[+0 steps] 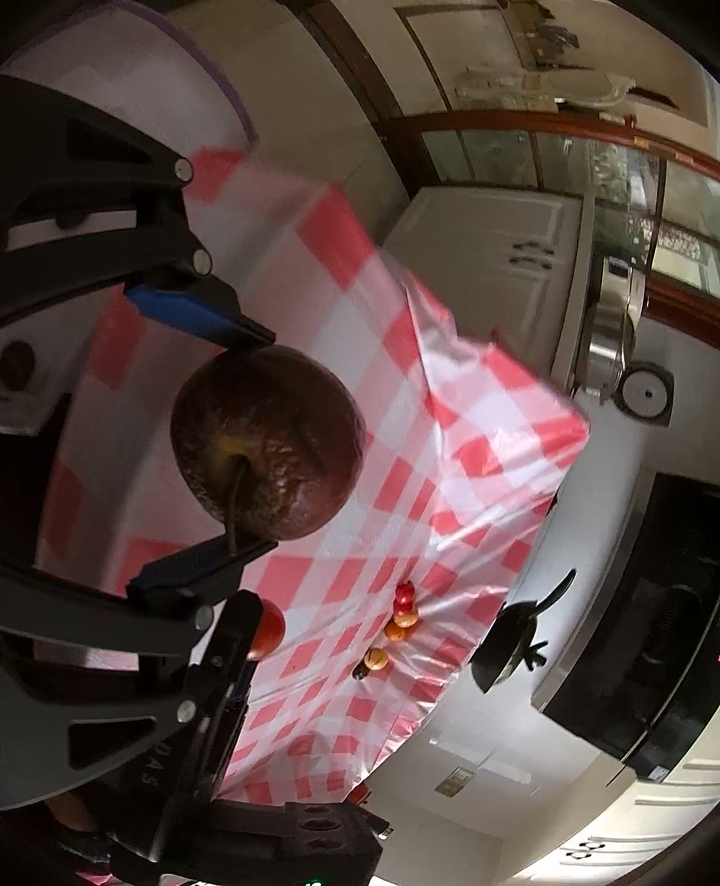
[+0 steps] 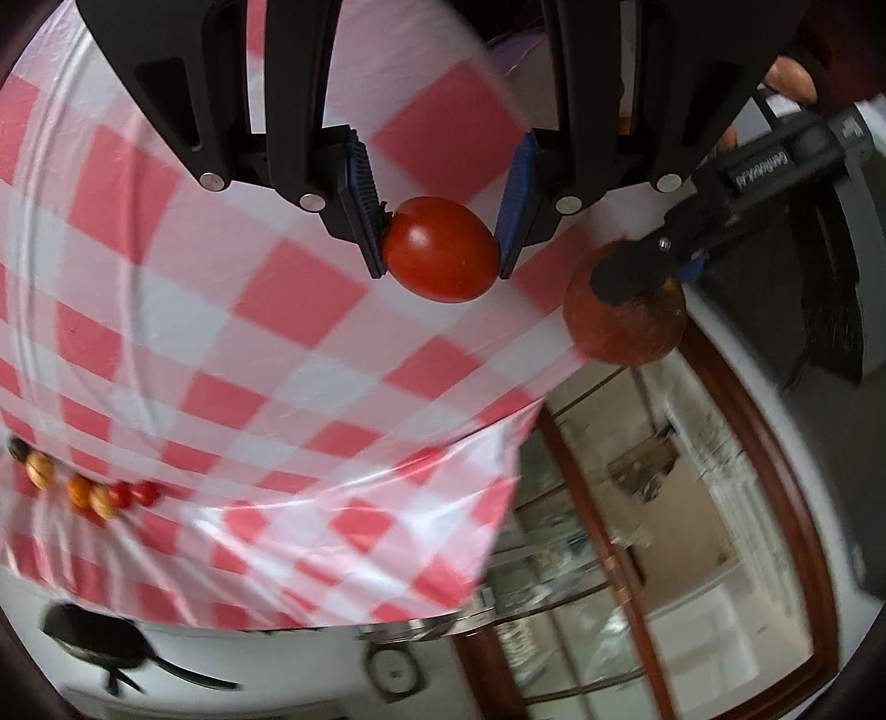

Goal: Organize fruits
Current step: 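Carry the tomato and apple into the white box and open both tools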

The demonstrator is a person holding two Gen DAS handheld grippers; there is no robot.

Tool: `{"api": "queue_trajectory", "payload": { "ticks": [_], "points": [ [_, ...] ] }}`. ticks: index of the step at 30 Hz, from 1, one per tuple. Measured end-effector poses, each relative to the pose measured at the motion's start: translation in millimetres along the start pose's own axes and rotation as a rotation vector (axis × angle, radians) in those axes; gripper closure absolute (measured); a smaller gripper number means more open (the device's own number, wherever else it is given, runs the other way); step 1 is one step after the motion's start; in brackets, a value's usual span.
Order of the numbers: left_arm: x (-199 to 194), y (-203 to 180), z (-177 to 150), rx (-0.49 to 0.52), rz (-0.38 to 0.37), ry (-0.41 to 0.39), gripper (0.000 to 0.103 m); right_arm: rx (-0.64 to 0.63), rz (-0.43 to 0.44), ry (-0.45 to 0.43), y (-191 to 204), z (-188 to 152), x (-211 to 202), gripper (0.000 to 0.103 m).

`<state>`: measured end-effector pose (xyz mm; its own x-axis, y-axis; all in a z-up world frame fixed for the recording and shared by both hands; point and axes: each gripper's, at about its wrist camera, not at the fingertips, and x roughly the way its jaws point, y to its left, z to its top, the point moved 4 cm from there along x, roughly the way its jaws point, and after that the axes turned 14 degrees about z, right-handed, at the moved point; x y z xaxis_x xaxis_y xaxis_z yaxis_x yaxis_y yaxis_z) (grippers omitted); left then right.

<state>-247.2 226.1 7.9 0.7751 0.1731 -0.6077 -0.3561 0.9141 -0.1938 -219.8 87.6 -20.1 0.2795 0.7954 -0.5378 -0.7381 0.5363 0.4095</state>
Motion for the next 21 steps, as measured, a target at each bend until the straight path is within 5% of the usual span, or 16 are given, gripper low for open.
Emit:
{"api": "queue_trajectory", "payload": {
  "ticks": [13,21],
  "points": [
    [-12,96,-70,-0.158,0.145,0.146,0.037,-0.337,0.119,0.221,100,-58,60,0.063],
    [21,136,-118,-0.296,0.234,0.310,0.037,-0.434,0.112,0.385,112,-102,103,0.063]
  ]
}}
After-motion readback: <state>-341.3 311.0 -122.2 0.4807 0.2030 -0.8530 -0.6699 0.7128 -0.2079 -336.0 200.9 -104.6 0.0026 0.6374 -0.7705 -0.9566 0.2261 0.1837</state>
